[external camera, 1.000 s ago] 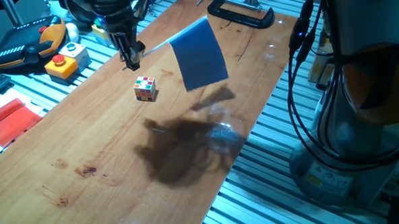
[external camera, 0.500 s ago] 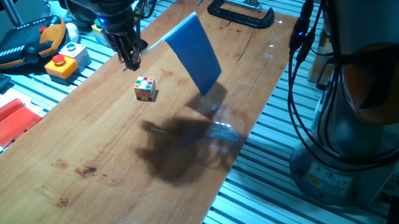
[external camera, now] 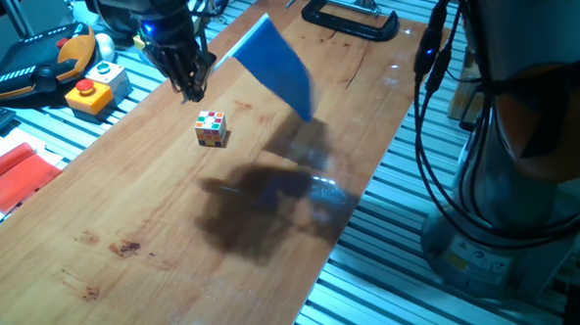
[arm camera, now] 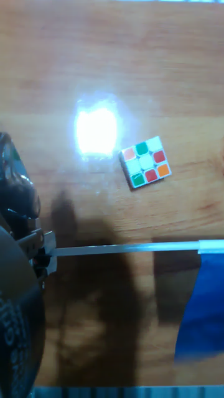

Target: Wave the flag

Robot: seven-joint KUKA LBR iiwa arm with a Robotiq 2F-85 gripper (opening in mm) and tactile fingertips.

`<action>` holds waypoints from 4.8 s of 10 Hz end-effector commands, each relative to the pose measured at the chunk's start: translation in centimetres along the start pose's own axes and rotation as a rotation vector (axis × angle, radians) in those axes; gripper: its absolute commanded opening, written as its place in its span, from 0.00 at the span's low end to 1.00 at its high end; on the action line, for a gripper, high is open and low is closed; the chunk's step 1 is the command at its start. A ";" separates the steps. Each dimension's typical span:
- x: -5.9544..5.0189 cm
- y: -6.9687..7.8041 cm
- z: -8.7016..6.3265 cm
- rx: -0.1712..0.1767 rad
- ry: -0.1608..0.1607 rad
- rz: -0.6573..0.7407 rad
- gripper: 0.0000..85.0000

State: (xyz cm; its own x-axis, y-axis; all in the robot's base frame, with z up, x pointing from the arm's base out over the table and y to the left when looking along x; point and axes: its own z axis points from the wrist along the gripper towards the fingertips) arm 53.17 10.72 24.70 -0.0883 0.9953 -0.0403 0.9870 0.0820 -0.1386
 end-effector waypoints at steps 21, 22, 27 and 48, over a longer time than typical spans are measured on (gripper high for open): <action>-0.2 0.4 0.0 0.091 -0.298 -1.849 0.01; -0.1 0.5 0.1 0.093 -0.282 -1.854 0.01; 0.1 0.9 0.4 0.140 -0.323 -1.902 0.01; 0.2 2.2 5.9 -0.056 -0.154 -1.443 0.01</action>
State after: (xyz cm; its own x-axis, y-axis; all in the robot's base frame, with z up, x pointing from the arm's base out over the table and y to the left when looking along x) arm 54.44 10.83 18.41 -0.9994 0.0346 -0.0073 0.0351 0.9936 -0.1078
